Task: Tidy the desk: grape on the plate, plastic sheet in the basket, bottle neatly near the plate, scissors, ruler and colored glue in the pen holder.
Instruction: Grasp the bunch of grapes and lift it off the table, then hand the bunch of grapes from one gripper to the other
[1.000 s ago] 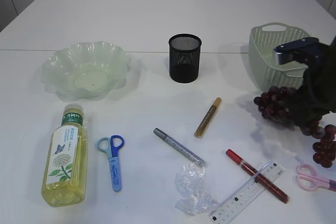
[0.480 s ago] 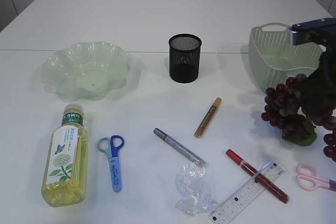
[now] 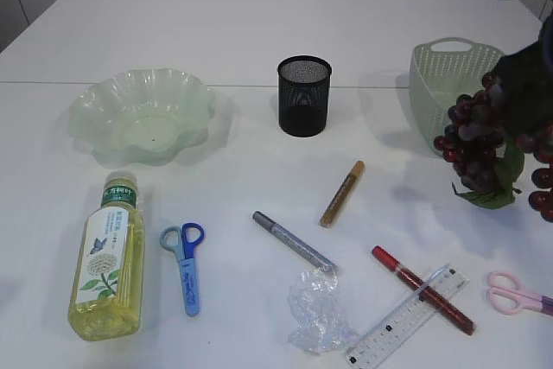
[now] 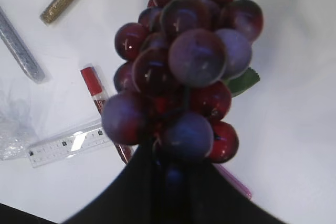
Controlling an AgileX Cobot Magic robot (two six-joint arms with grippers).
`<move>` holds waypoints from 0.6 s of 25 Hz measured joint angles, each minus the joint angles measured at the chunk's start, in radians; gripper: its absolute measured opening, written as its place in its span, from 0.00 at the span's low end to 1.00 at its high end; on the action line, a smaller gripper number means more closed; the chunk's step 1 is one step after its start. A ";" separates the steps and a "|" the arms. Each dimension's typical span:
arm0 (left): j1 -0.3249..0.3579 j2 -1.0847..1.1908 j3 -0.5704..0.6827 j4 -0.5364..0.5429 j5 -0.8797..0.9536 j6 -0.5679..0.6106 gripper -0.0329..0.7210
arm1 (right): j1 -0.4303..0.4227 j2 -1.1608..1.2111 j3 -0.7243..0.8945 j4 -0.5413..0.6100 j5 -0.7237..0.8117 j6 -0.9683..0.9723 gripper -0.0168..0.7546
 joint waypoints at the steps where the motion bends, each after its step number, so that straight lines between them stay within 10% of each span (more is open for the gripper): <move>1: 0.000 0.000 0.000 0.000 -0.010 0.000 0.70 | 0.000 0.000 -0.021 0.002 0.015 0.005 0.14; 15: 0.000 0.102 0.000 -0.106 -0.195 0.325 0.70 | 0.000 -0.012 -0.138 0.116 0.046 0.108 0.14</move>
